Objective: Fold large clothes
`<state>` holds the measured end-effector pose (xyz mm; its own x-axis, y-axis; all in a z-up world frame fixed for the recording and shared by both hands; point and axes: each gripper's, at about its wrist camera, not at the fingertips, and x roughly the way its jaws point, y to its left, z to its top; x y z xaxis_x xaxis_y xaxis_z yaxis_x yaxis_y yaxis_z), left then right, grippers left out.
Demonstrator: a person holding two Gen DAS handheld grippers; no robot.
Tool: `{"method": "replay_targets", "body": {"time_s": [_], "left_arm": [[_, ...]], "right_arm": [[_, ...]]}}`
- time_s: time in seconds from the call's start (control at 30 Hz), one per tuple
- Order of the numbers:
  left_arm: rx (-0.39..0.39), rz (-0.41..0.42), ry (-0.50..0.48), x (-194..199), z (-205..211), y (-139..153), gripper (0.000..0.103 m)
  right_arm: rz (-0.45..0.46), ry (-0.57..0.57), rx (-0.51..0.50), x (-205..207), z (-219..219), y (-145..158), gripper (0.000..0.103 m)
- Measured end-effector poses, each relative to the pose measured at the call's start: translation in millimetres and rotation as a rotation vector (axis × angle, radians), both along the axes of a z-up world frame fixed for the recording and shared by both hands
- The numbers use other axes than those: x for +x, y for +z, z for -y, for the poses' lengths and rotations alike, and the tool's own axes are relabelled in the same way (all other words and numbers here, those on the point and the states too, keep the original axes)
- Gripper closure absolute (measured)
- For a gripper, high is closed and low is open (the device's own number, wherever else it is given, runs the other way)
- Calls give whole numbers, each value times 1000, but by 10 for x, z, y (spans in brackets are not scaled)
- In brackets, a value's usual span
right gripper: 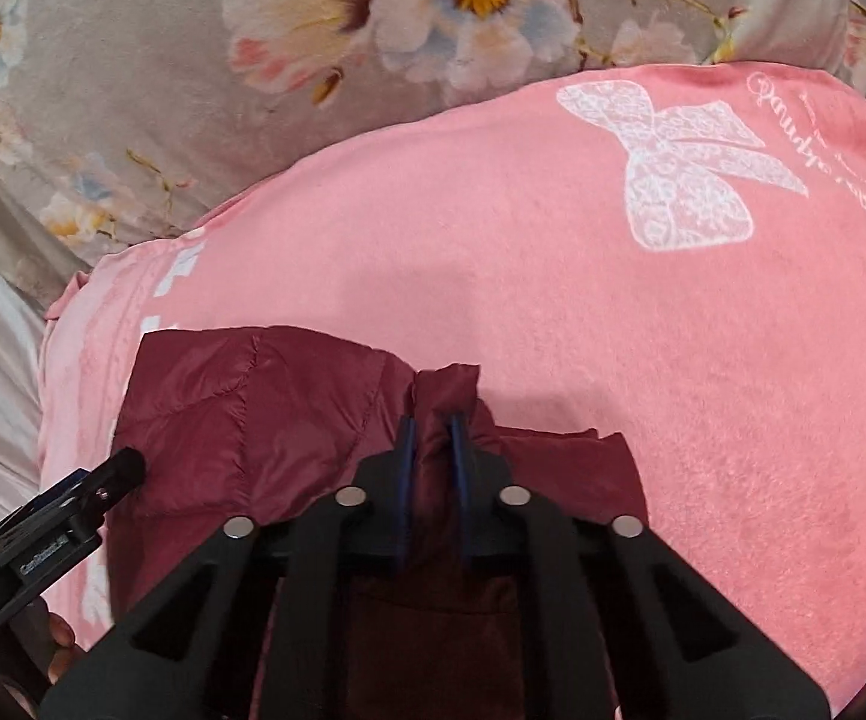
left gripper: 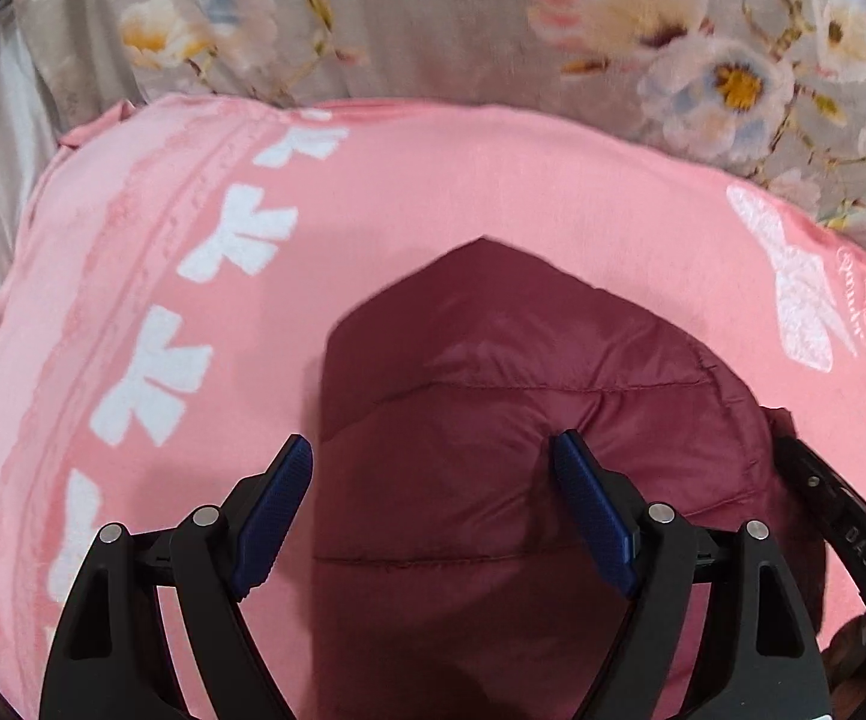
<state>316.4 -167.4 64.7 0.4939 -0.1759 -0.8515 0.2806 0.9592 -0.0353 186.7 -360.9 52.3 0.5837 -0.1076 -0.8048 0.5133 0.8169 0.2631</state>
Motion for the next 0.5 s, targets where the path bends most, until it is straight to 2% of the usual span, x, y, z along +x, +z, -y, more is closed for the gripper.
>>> {"method": "replay_targets", "body": {"time_s": [0.13, 0.27, 0.5], "left_arm": [[-20, -7, -4, 5, 55, -202, 15], [7, 27, -9, -27, 143, -297, 13], [2, 55, 16, -8, 186, -455, 6]], "right_arm": [[-18, -20, -92, -56, -15, -131, 97], [-47, -22, -145, -28, -25, -276, 97], [-56, -33, -167, 2, -4, -436, 97]]}}
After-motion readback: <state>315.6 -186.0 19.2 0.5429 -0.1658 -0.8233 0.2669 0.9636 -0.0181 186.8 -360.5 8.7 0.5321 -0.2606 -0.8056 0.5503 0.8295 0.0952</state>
